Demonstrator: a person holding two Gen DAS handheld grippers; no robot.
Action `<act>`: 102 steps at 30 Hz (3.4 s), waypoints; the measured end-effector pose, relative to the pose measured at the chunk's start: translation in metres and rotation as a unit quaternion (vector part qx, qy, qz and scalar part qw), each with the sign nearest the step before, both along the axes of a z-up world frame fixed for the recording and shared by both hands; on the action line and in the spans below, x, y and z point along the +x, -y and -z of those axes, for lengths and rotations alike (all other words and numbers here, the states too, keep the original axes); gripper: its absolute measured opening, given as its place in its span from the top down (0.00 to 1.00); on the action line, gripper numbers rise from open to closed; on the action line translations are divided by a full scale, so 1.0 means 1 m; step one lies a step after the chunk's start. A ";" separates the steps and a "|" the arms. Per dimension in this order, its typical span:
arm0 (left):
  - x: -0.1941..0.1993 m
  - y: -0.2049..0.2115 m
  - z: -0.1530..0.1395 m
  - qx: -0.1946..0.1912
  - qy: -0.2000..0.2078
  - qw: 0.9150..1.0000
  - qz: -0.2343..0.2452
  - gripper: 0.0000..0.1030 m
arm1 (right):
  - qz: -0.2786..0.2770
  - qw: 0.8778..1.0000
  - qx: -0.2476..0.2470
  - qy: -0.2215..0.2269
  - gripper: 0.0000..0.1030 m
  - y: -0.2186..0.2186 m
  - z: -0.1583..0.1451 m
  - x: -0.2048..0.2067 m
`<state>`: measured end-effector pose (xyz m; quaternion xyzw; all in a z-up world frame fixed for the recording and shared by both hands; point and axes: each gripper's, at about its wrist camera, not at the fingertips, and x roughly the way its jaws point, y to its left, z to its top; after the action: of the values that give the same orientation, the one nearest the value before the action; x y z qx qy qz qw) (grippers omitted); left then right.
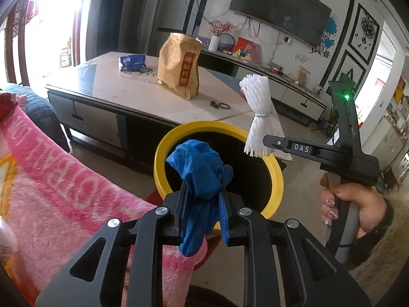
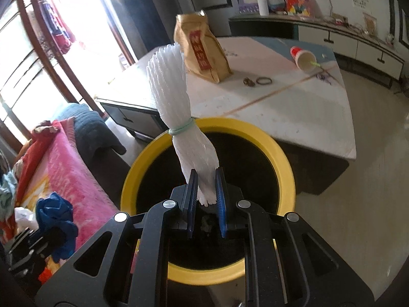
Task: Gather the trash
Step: 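Open both tools to drop the glove and foam bundle into the bin, then move both open tools back over the trash on the blanket, then close the left tool on a silver candy wrapper while the right tool grasps the red plastic bag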
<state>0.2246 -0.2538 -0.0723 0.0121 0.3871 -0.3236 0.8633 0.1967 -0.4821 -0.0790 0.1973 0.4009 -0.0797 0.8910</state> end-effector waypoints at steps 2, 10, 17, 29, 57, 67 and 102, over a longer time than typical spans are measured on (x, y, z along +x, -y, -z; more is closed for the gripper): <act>0.002 0.005 0.004 0.002 -0.004 1.000 0.002 0.81 | 0.002 1.000 0.006 -0.007 0.91 0.001 0.005 0.001; 0.016 0.025 0.020 0.000 -0.029 1.000 0.007 0.62 | 0.014 0.999 0.030 -0.025 0.71 0.009 0.015 0.000; 0.015 0.008 0.012 -0.004 -0.023 0.999 -0.027 0.23 | 0.021 1.000 0.019 -0.012 0.58 0.006 0.006 -0.004; -0.003 -0.041 -0.030 -0.019 0.032 0.995 -0.088 0.06 | -0.018 0.998 -0.015 0.053 0.32 -0.038 -0.034 -0.007; -0.026 -0.172 -0.072 -0.033 0.092 0.967 -0.234 0.06 | -0.138 0.977 -0.049 0.153 0.22 -0.152 -0.085 -0.030; -0.033 -0.219 -0.076 -0.037 0.095 0.953 -0.285 0.06 | -0.195 0.965 -0.047 0.169 0.21 -0.198 -0.087 -0.040; -0.064 -0.370 -0.043 -0.026 0.056 0.892 -0.448 0.06 | -0.391 0.912 -0.035 0.121 0.19 -0.339 -0.061 -0.064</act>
<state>0.1607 0.1166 -0.0292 -0.1672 0.2937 0.0883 0.9370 0.1330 -0.1430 -0.0185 0.0011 0.3318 0.2858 0.8990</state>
